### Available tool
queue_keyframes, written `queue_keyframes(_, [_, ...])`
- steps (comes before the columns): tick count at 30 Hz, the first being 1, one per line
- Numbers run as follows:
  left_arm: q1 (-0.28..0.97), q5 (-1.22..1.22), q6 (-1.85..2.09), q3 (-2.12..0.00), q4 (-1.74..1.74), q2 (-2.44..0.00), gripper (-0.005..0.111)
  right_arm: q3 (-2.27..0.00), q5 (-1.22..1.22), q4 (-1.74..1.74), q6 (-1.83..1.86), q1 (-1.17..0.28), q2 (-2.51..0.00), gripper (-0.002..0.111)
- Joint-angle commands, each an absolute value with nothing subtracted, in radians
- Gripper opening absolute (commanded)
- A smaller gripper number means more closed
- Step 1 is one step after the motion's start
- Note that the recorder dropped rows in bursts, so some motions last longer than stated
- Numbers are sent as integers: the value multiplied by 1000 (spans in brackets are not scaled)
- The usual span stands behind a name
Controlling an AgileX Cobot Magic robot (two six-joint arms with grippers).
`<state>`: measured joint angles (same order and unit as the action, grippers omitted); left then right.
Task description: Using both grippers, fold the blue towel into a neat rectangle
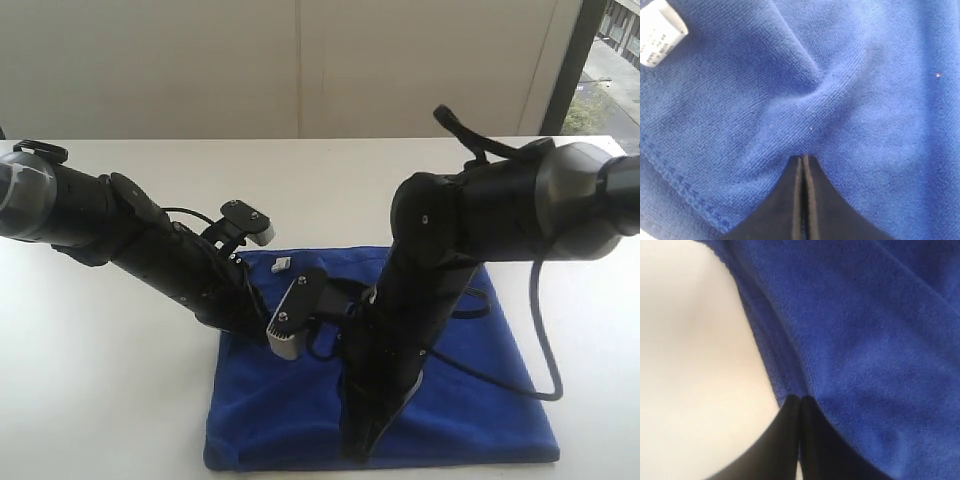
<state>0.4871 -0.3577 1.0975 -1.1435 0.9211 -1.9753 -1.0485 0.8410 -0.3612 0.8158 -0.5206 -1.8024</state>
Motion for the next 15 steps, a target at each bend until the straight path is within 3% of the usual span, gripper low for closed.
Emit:
queue_keyframes(1, [490,-385,1097,-1143,924,-1979,0,-1046,858,-370,834,-519,-1836,0])
queue_keyframes(11, [490,-386,1099,-1143,924,-1979,0,-1042,841,-368,923,-519,-1881,0])
queue_keyframes(15, [490,-386,1099,-1143,924,-1979,0,-1042,836,-360,952,-519,-1907,9])
